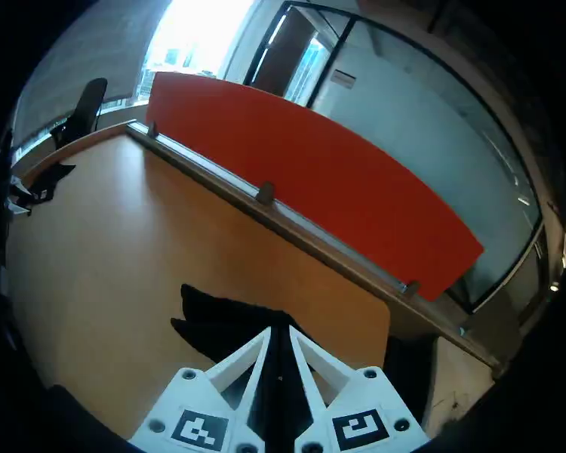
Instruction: Fold towel
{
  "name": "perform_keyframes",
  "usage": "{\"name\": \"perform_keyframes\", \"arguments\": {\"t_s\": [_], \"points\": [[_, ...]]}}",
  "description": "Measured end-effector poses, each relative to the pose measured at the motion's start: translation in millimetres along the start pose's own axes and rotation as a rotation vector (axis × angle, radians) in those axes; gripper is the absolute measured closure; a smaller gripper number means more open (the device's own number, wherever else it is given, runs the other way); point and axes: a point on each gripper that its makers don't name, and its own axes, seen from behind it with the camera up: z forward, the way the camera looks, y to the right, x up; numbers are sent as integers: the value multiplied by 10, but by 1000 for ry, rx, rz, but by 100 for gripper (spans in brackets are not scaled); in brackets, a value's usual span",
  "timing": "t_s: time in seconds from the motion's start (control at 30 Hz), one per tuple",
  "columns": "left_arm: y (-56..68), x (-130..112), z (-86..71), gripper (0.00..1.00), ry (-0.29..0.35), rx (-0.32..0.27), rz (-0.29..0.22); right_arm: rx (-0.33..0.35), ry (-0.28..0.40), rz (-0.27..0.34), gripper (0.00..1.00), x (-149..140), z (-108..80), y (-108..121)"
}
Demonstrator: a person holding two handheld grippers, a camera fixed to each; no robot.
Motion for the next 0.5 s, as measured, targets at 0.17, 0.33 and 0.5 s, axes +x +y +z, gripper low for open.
{"name": "perform_keyframes", "arguments": {"t_s": [0.17, 0.33, 0.5], "points": [[9, 2, -4, 27, -1, 4, 0, -14, -8, 6, 95, -10, 44, 139], [16, -8, -4, 27, -3, 7, -1, -22, -14, 6, 95, -15, 77, 228], [29, -9, 3, 27, -5, 8, -2, -24, -15, 8, 95, -11, 93, 276]]}}
